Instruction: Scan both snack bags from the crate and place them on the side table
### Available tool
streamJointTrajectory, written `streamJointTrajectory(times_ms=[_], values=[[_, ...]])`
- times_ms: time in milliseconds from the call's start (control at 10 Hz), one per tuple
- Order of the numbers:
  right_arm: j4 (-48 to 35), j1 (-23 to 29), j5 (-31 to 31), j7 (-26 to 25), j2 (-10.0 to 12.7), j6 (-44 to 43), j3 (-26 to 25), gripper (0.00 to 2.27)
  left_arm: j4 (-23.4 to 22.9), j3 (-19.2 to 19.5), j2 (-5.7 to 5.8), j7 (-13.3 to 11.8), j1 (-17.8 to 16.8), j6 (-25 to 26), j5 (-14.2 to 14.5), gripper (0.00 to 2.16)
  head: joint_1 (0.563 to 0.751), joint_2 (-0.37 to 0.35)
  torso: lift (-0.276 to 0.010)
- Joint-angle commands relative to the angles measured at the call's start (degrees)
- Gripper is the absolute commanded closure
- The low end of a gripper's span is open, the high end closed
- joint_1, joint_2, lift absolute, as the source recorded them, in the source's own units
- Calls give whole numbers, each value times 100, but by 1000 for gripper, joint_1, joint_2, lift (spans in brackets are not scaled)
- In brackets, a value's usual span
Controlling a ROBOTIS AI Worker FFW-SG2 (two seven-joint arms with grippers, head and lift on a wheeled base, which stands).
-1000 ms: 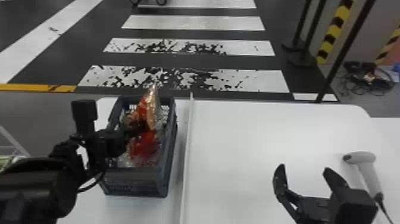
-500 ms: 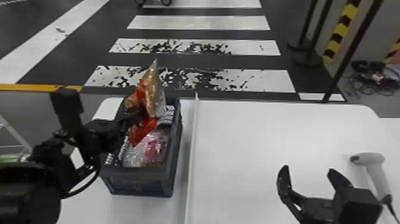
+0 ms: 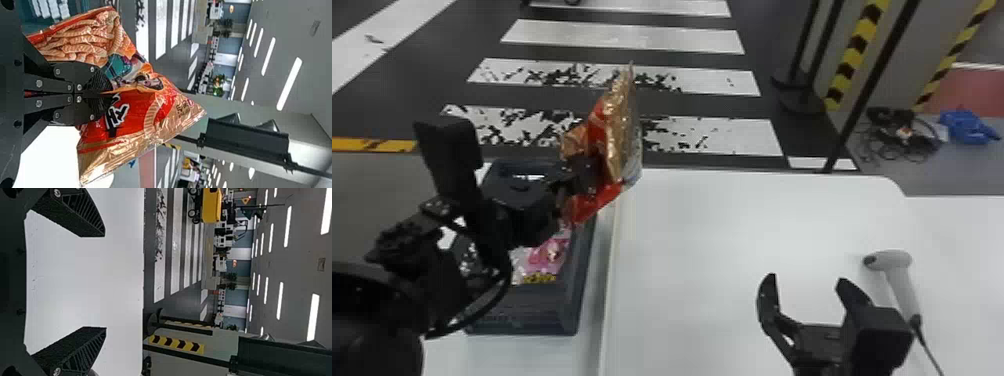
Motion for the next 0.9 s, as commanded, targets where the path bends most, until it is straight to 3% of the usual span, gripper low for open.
streamJointTrajectory(times_ms=[0,200,300,600,800], values=[[-7,4,-11,-10,0,0,-13,76,103,-539,-156,37,-107,-336,-30,2138,695,-112,-98],[2,4,-46,-89,-8,0,-66,76,754,-1268,-296,310,-362,-793,-311,2138,695,-199,-98],[2,4,-64,-185,-8,17,-101,76,1193,-1558,-314,424,-477,-1092,-364,2138,695,-240,-98],[-7,13,-82,-317,-17,17,-145,76,2670,-2420,-314,811,-925,-1953,-320,2138,695,-314,-98],[-34,22,-82,-405,0,53,-171,76,3153,-2780,-366,969,-1004,-2041,-267,2138,695,-350,-98]])
